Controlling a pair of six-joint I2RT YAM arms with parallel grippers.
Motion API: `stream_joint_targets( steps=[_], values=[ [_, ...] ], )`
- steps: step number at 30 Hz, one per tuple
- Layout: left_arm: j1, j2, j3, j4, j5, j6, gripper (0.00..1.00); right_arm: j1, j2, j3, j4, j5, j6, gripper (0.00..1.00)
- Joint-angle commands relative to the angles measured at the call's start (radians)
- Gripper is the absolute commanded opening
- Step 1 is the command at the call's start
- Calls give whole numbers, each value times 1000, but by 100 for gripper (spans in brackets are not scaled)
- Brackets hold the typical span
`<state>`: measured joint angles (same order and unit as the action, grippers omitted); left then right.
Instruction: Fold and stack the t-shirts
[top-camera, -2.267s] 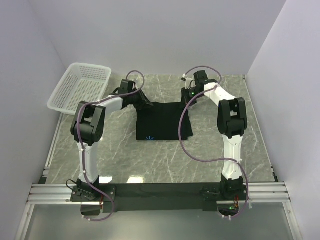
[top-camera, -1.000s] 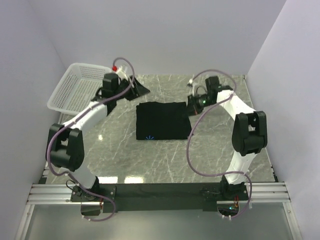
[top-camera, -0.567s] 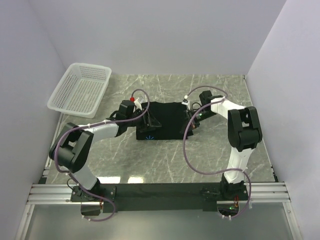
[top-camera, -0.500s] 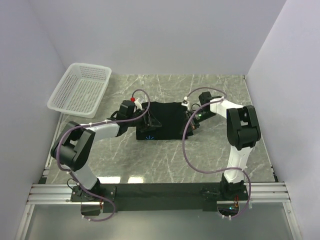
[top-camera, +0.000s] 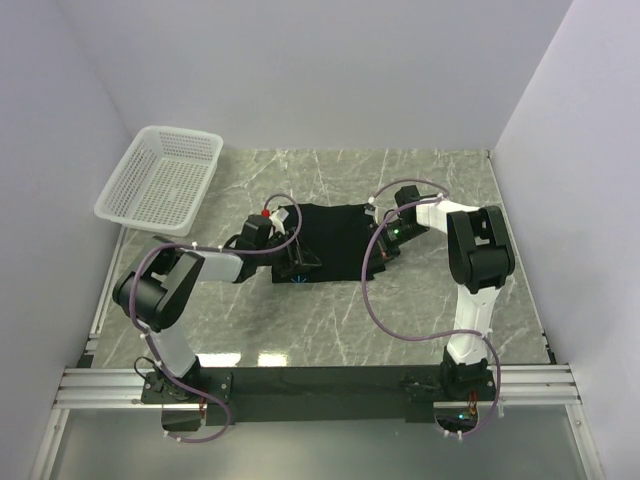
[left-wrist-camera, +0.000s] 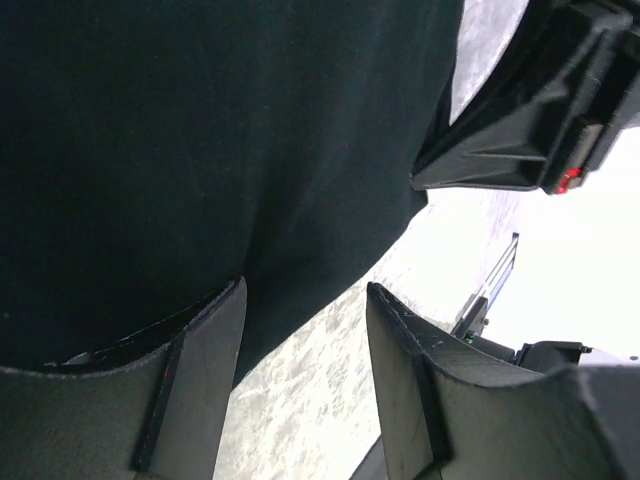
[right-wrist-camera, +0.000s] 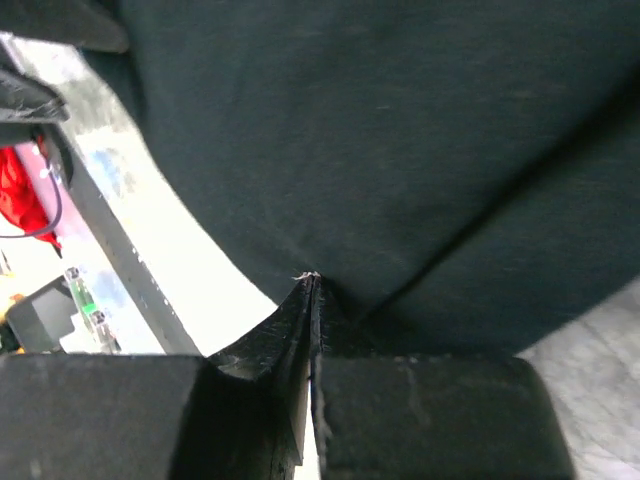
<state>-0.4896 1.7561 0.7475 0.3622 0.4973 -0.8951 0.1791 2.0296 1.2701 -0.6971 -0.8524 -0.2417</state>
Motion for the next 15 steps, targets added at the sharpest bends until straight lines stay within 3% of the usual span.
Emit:
stream_joint_targets(
  steps=[1, 8, 15],
  values=[
    [11, 29, -74, 20, -29, 10, 58, 2, 14, 28, 38, 79, 47, 4],
    [19, -46, -97, 34, -8, 21, 59, 2, 30, 26, 41, 115, 61, 3],
    [66, -124, -109, -55, -54, 53, 61, -3, 8, 35, 38, 125, 55, 3]
  ],
)
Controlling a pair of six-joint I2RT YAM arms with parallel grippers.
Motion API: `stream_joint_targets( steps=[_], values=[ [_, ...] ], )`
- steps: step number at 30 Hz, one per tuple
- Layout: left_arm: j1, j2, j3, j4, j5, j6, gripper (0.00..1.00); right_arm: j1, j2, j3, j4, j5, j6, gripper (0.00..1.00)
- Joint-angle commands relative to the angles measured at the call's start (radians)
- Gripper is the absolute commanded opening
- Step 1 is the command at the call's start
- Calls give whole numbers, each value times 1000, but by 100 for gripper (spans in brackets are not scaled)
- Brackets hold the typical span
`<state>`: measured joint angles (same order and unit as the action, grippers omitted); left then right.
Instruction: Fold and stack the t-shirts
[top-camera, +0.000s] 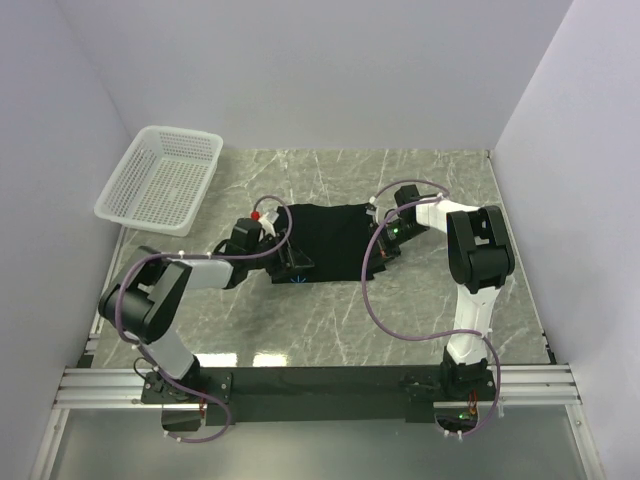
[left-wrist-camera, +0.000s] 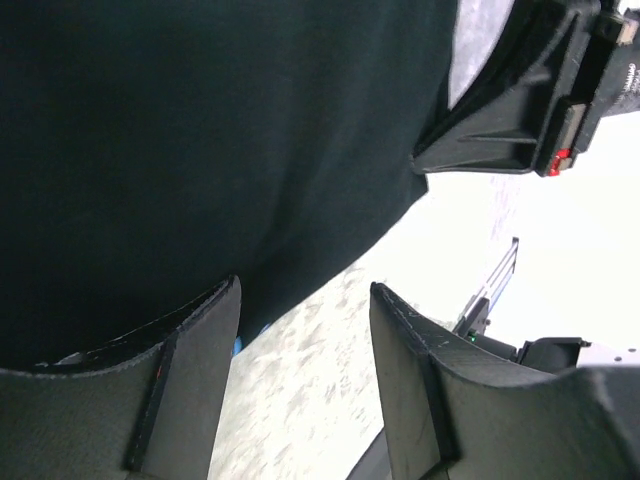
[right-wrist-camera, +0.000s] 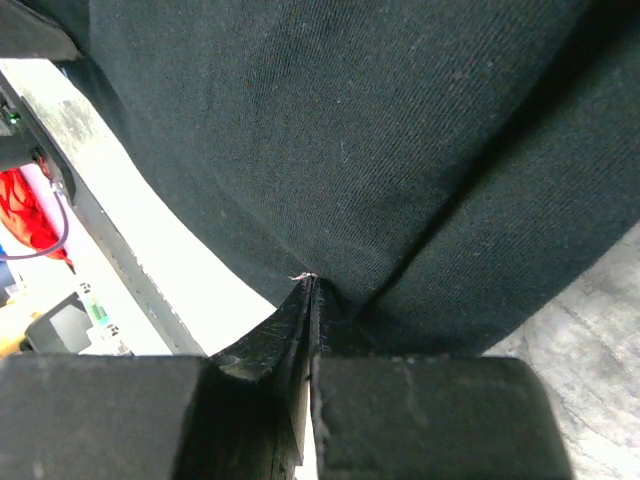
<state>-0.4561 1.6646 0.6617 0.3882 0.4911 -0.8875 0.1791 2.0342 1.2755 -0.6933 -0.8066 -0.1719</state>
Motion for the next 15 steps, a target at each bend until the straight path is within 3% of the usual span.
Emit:
stream_joint_targets(
  steps=[1, 6, 11, 15],
  values=[
    [45, -22, -43, -74, -51, 48, 61, -1, -2, 31, 28, 78, -18, 3],
    [97, -31, -79, -17, -26, 42, 61, -4, -54, 58, 2, 73, -52, 4],
    [97, -130, -5, -127, -65, 97, 61, -6, -163, 76, -18, 75, -100, 8],
    [99, -297, 53, -222, -124, 140, 62, -9, -258, 94, -20, 99, -129, 13]
  ],
)
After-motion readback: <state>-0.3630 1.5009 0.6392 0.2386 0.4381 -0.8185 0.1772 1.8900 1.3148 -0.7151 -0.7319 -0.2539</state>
